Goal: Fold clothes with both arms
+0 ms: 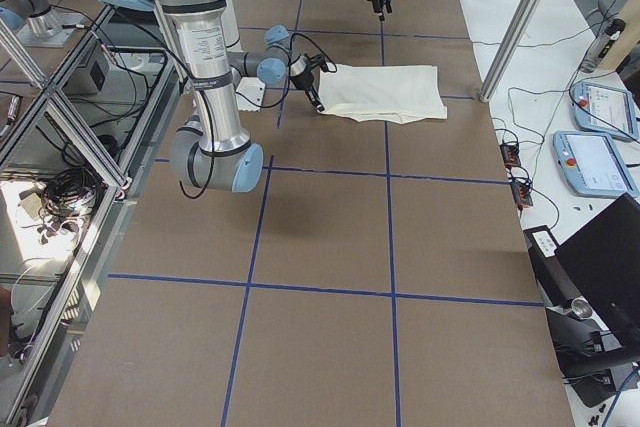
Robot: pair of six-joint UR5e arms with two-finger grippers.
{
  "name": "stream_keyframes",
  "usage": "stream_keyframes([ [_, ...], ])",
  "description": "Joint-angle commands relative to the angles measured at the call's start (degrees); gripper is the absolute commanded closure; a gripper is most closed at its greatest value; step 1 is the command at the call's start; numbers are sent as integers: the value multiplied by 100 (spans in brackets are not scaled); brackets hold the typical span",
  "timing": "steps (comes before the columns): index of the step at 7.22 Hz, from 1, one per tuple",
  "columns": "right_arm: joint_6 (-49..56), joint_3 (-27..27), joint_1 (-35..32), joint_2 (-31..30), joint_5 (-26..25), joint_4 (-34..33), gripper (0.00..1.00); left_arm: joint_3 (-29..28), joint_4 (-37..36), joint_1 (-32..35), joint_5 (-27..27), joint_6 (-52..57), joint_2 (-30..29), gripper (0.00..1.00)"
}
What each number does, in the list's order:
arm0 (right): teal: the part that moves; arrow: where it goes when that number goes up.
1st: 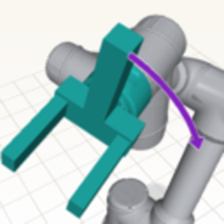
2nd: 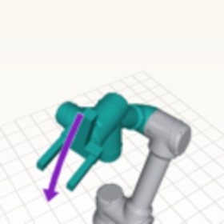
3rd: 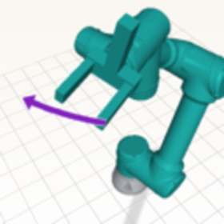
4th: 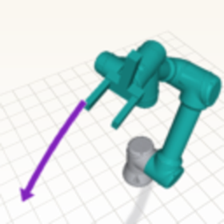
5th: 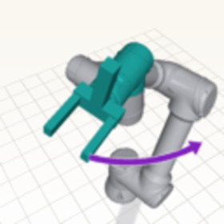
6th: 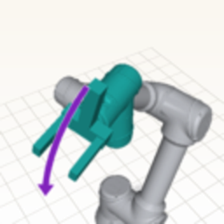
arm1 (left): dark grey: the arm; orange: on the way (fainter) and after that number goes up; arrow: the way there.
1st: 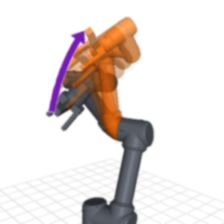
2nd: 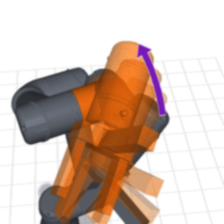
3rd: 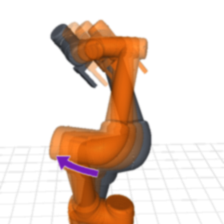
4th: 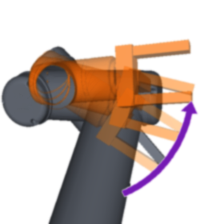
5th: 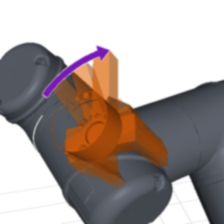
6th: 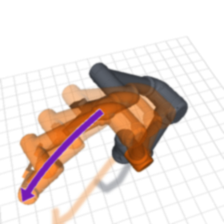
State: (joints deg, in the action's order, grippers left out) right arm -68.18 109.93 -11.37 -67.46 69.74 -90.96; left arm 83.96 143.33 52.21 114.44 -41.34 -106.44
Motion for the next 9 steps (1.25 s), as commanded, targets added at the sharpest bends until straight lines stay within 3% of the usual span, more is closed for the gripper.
stream_keyframes([
  [1,-948,37,239,-206,-48,-1,100,-2,2,0,0,-15,9,0],
  [2,-1117,37,310,-250,-101,-1,96,-2,11,-9,0,-6,9,0],
  [4,-1110,37,319,-215,-92,8,53,-2,11,-9,0,-15,-9,0],
  [5,-1093,89,276,-171,-92,8,1,-2,11,-9,0,-6,-9,0],
  [9,476,12,-470,-13,327,-1,0,-2,11,-9,0,-23,-9,0],
])
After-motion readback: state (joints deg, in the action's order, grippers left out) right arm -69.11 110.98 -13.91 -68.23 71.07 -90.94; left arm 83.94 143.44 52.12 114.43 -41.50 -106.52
